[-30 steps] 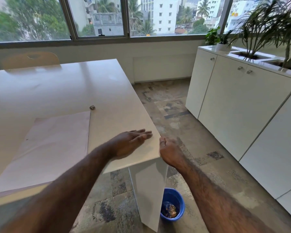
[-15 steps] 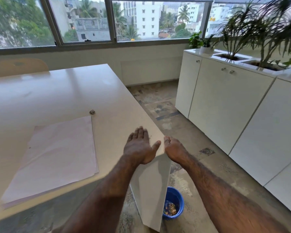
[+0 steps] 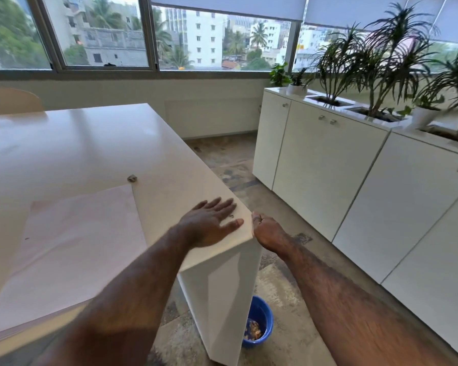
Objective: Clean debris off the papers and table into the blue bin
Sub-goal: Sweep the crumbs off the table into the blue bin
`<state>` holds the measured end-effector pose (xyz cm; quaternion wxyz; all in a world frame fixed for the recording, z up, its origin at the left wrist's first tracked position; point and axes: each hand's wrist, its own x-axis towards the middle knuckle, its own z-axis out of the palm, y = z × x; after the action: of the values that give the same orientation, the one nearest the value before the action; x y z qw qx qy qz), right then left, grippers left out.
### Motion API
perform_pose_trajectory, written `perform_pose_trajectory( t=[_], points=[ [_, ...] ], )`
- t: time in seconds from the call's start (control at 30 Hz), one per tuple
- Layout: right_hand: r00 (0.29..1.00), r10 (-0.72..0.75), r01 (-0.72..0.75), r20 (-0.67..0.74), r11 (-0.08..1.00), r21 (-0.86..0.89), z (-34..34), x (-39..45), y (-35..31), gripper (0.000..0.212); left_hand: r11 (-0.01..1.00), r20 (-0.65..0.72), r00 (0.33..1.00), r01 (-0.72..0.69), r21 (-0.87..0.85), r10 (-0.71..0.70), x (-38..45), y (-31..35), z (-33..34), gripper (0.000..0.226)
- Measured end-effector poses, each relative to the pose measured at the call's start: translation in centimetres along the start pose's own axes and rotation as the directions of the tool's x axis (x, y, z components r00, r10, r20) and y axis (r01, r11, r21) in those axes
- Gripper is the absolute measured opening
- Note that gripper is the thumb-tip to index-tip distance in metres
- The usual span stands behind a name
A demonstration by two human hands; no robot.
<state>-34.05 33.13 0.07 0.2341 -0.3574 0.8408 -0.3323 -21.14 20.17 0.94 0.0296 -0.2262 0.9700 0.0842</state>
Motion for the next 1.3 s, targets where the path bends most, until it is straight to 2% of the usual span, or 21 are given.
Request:
perform_pose_trajectory(
  t=[0.03,0.1,0.17,0.27,0.37,0.4,0.47,0.53,0.57,0.8,1.0,1.17,1.3],
  points=[
    [1.0,-0.003,0.003,-0.002,1.0,0.005,0.1,0.0,0.0,0.047,0.999,-0.038,0.999,0.0,-0.033,-0.001,-0.4,0.0,0.3,0.083],
    [1.0,-0.005,0.005,0.001,1.0,0.012,0.0,0.0,0.0,0.048,0.989,-0.09,0.99,0.099,-0.111,-0.109,-0.4,-0.3,0.3,0.092],
    [1.0,-0.006,0.006,0.011,1.0,0.009,0.1,-0.2,0.1,0.049,0.984,-0.047,0.985,0.165,-0.063,-0.168,0.3,-0.6,0.1,0.097],
    [1.0,-0.018,0.018,0.002,1.0,0.001,0.2,-0.1,0.3,0.049,0.995,0.007,0.996,0.092,0.026,-0.092,0.6,-0.5,0.2,0.091],
    [0.999,-0.043,0.043,-0.007,0.999,-0.002,0.2,0.3,0.6,0.046,1.0,-0.043,0.999,-0.006,0.01,0.006,-0.9,-0.1,0.4,0.081],
    [0.999,-0.049,0.049,0.0,0.999,0.007,0.2,0.3,0.8,0.046,1.0,-0.086,0.996,0.013,-0.007,-0.013,-1.6,0.0,0.7,0.082],
    [0.998,-0.066,0.066,0.01,0.997,0.039,0.2,0.6,1.2,0.045,0.986,-0.172,0.971,0.164,-0.026,-0.166,-3.3,0.5,1.4,0.086],
    [0.997,-0.076,0.077,-0.006,0.994,0.071,0.4,1.0,1.5,0.044,0.946,-0.146,0.935,0.325,-0.011,-0.323,-4.6,1.7,2.1,0.085],
    [0.996,-0.082,0.083,-0.016,0.993,0.088,0.4,1.1,1.6,0.043,0.934,-0.117,0.927,0.358,-0.005,-0.356,-4.7,2.5,2.2,0.083],
    [0.989,-0.137,0.142,-0.048,0.98,0.138,0.4,1.0,1.9,0.04,0.947,-0.064,0.946,0.315,-0.071,-0.319,-0.7,6.5,2.0,0.076],
    [0.99,-0.138,0.143,-0.039,0.972,0.186,0.5,1.2,1.9,0.047,0.865,-0.108,0.862,0.476,-0.16,-0.495,-1.0,6.7,1.8,0.074],
    [0.988,-0.155,0.154,-0.016,0.957,0.246,0.1,2.1,2.7,0.042,0.855,-0.147,0.861,0.436,-0.281,-0.488,0.9,6.4,1.1,0.064],
    [0.974,-0.193,0.221,-0.121,0.93,0.294,-1.5,3.7,2.3,0.034,0.86,-0.258,0.853,0.343,-0.377,-0.453,3.1,6.9,0.3,0.06]
  ],
)
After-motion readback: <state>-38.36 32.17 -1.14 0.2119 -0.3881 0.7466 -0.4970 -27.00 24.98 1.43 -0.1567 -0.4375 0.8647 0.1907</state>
